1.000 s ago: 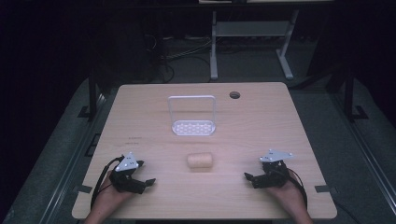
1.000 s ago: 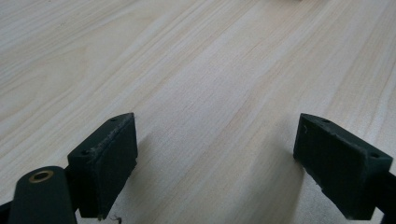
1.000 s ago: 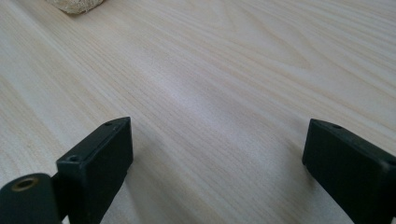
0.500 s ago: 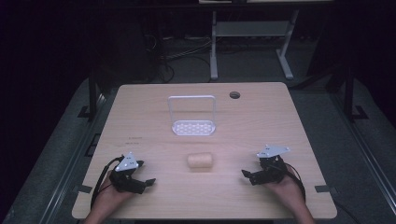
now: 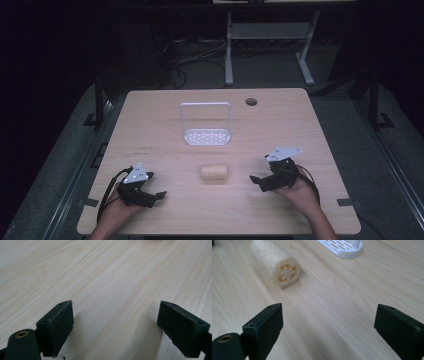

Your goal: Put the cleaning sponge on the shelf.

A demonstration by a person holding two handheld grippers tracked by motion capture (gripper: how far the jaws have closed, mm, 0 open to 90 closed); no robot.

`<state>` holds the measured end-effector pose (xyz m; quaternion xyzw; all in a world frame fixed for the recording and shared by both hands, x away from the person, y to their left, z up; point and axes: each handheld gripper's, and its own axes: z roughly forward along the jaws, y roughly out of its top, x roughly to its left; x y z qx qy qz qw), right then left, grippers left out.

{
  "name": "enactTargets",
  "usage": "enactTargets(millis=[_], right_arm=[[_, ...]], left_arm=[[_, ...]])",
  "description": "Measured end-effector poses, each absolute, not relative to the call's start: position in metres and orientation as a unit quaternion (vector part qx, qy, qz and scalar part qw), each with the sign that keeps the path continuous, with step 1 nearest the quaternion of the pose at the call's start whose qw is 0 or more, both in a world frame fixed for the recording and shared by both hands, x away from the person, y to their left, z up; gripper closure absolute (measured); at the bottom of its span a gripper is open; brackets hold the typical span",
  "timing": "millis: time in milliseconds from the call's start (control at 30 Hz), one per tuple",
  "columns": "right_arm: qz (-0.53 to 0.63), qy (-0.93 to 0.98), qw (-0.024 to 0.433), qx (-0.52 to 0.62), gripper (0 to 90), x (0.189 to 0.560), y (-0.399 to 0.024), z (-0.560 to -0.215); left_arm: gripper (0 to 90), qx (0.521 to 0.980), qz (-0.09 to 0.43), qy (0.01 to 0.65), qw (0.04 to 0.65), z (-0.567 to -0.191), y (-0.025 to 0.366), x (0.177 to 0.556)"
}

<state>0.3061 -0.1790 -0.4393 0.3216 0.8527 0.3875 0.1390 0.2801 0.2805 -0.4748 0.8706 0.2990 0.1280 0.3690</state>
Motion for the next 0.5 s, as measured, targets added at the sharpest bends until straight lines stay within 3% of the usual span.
enactTargets(millis=[500], right_arm=[[0.402, 0.864, 0.124, 0.275, 8.2, 0.318, -0.160, -0.426]], left_arm=[[13.2, 0.871, 0.128, 0.299, 0.369, -0.475, 0.280, 0.280]])
